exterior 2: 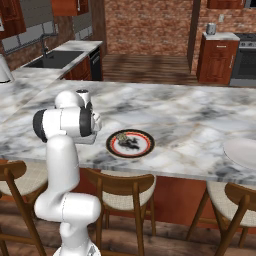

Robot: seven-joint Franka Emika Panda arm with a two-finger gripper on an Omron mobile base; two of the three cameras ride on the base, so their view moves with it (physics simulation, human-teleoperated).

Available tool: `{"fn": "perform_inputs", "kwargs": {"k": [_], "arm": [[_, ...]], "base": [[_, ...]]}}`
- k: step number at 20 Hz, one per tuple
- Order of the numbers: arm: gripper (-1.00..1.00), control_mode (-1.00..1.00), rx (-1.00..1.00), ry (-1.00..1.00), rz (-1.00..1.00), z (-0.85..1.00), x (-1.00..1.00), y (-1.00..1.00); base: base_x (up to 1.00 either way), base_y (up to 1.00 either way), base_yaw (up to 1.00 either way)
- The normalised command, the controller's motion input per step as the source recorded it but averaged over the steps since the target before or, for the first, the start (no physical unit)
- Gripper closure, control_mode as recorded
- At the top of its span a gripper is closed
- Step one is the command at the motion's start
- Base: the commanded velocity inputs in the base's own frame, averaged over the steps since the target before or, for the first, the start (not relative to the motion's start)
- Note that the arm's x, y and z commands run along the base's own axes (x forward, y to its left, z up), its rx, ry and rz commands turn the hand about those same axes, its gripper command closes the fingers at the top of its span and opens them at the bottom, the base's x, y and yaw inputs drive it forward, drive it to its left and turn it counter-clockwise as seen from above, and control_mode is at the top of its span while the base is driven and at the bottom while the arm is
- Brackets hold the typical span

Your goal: Place two dumplings into each of the tupperware containers and then place the containers in the fridge.

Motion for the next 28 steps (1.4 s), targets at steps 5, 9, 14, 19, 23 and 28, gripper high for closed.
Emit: {"fn": "perform_inputs", "kwargs": {"k": [5,9,14,19,23,28], "arm": [[-1.0,-1.0,0.0,0.0,0.0,-0.03,0.1,0.13],[-1.0,-1.0,0.0,0.0,0.0,0.02,0.0,-0.01],[-1.0,-1.0,0.0,0.0,-0.02,0.16,0.0,-0.21],[-1.0,-1.0,0.0,0.05,-0.05,0.35,0.08,-0.65],[-1.0,-1.0,0.01,0.06,-0.11,0.15,0.0,-0.99],[-1.0,-1.0,0.02,-0.01,-0.12,-0.07,0.01,-0.89]], "base": [[0.0,0.0,0.0],[0.0,0.0,0.0],[0.0,0.0,0.0],[0.0,0.0,0.0],[0.0,0.0,0.0],[0.0,0.0,0.0]]}}
